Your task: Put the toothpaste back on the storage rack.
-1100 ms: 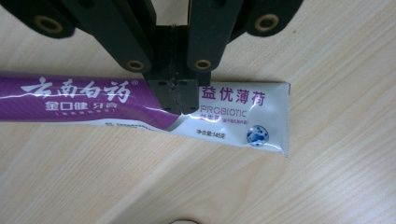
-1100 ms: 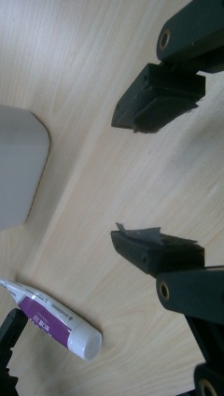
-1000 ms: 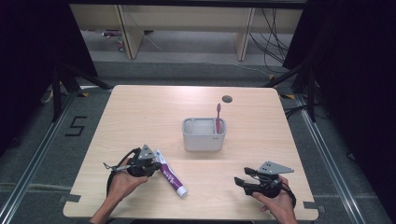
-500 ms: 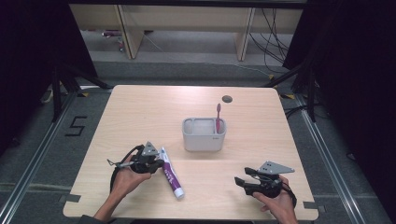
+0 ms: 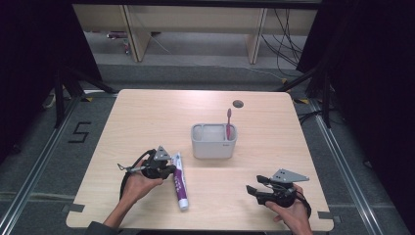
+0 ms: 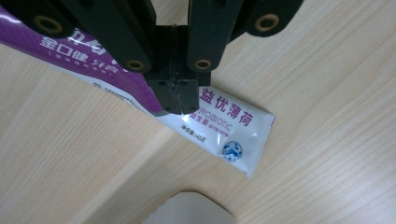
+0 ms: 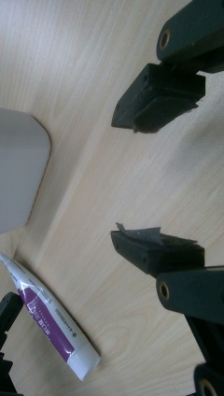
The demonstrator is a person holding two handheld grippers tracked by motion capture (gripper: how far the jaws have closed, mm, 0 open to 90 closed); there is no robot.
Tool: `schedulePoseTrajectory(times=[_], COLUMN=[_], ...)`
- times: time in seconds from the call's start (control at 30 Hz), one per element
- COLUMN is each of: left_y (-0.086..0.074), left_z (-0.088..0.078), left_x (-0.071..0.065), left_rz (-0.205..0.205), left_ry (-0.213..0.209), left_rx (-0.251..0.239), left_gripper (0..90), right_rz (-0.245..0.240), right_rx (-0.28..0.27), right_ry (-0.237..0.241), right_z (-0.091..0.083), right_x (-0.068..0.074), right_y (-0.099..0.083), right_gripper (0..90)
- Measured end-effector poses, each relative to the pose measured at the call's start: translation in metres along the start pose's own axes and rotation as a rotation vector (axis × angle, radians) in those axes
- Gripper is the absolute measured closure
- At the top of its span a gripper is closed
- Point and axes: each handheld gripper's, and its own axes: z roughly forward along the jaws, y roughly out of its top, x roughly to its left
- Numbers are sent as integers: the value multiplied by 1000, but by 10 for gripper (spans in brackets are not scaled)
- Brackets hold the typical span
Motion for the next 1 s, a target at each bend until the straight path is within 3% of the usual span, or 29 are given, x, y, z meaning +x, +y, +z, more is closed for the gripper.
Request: schedulePoseTrajectory(times=[0.17, 0.3, 0.43, 0.5, 0.67, 1.0], left_y=[1, 1, -1, -2, 3, 11], left_z=[1, -1, -6, -8, -9, 0], left_x=[0, 2, 3, 3, -2, -11], left_rz=[0, -42, -144, -198, -259, -286], left_ry=[-8, -25, -49, -63, -73, -71], left_rx=[11, 13, 35, 42, 61, 154], left_gripper=[895, 845, 647, 589, 461, 329], right_rz=[-2, 7, 13, 12, -2, 8], right_rx=[1, 2, -10, -8, -18, -12], right_ry=[2, -9, -18, -18, -35, -20], right_z=[0, 0, 0, 0, 0, 0], right_x=[0, 1, 1, 1, 1, 2], right_y=[0, 0, 0, 0, 0, 0], right_gripper=[396, 397, 397, 396, 397, 396])
